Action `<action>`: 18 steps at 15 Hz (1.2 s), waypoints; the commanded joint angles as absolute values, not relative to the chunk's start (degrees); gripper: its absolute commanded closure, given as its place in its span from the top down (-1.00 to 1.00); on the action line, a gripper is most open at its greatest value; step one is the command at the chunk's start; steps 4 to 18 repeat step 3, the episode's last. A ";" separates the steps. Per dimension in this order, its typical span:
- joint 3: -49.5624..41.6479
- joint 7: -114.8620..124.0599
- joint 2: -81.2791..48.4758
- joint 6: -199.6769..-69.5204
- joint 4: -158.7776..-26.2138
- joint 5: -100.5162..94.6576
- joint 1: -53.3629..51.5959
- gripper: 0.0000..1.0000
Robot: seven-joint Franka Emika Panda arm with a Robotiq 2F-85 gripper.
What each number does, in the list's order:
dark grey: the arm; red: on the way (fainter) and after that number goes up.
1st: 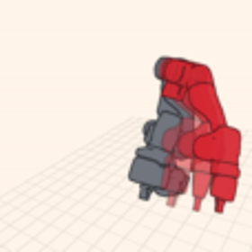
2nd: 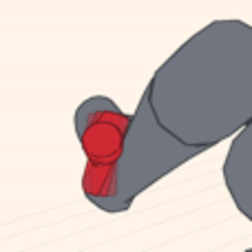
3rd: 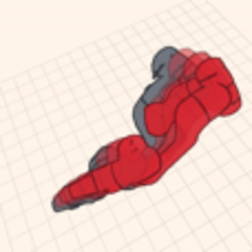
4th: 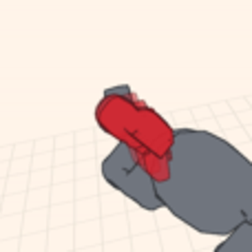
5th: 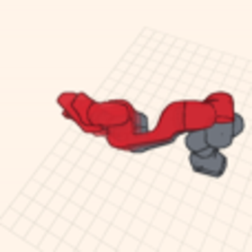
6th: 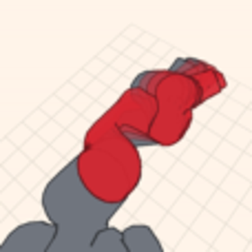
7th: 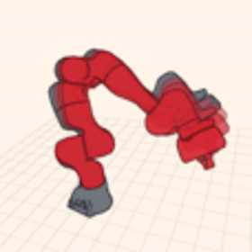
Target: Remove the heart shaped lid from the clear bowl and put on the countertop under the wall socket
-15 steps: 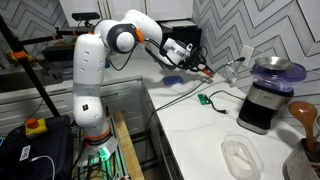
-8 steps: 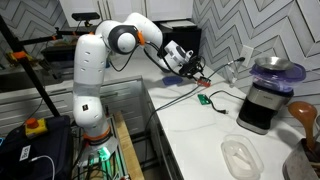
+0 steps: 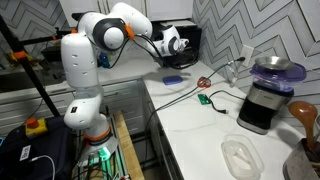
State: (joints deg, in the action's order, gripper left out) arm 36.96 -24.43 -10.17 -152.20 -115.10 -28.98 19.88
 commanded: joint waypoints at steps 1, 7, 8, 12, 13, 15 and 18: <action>52.32 -38.61 -8.76 -158.56 -116.48 -13.00 35.31 0.98; 48.46 -35.16 -9.05 -156.80 -115.21 -16.60 31.43 0.99; 48.46 -35.16 -9.05 -156.80 -115.21 -16.60 31.43 0.99; 48.46 -35.16 -9.05 -156.80 -115.21 -16.60 31.43 0.99; 48.46 -35.16 -9.05 -156.80 -115.21 -16.60 31.43 0.99; 48.46 -35.16 -9.05 -156.80 -115.21 -16.60 31.43 0.99; 48.46 -35.16 -9.05 -156.80 -115.21 -16.60 31.43 0.99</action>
